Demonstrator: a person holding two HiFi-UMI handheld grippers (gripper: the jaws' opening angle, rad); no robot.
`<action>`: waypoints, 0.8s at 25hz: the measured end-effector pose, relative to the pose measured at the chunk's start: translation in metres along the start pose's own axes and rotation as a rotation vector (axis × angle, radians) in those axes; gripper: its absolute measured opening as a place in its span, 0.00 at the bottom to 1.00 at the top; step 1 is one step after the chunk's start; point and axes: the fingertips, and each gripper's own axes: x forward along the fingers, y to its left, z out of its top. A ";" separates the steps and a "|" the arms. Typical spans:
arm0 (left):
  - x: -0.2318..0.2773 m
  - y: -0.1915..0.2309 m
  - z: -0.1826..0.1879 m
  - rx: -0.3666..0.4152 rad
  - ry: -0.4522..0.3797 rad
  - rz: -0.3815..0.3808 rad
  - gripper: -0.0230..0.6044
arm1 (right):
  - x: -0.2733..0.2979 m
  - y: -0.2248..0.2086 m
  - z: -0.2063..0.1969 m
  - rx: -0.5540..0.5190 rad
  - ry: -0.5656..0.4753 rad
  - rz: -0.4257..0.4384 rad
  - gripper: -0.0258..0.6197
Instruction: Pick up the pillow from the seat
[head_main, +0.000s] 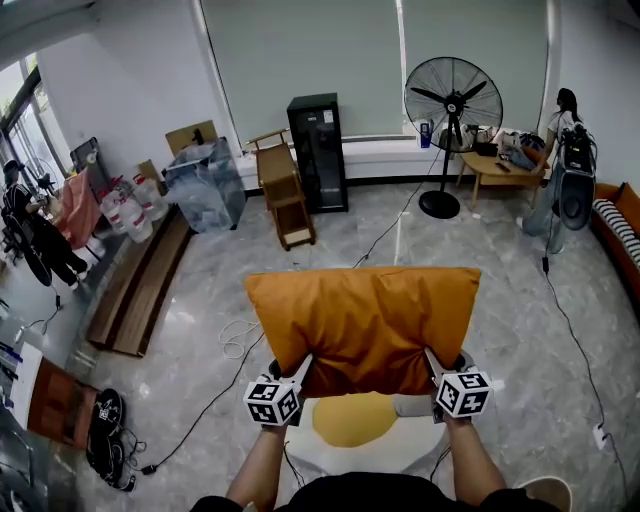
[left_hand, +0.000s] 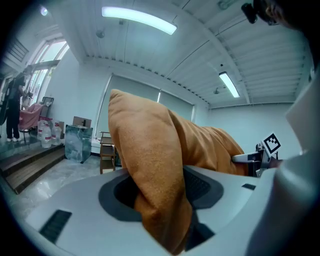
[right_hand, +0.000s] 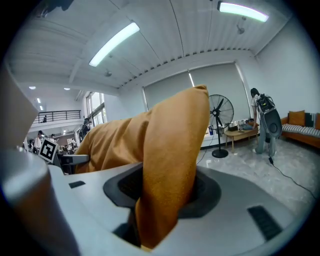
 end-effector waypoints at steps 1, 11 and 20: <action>-0.003 0.000 0.006 0.002 -0.012 0.003 0.43 | -0.002 0.004 0.006 -0.009 -0.012 0.003 0.33; -0.023 0.000 0.025 -0.007 -0.087 0.031 0.44 | -0.011 0.025 0.036 -0.084 -0.084 0.012 0.33; -0.021 -0.001 0.031 0.029 -0.088 0.023 0.44 | -0.010 0.025 0.031 -0.080 -0.087 0.001 0.31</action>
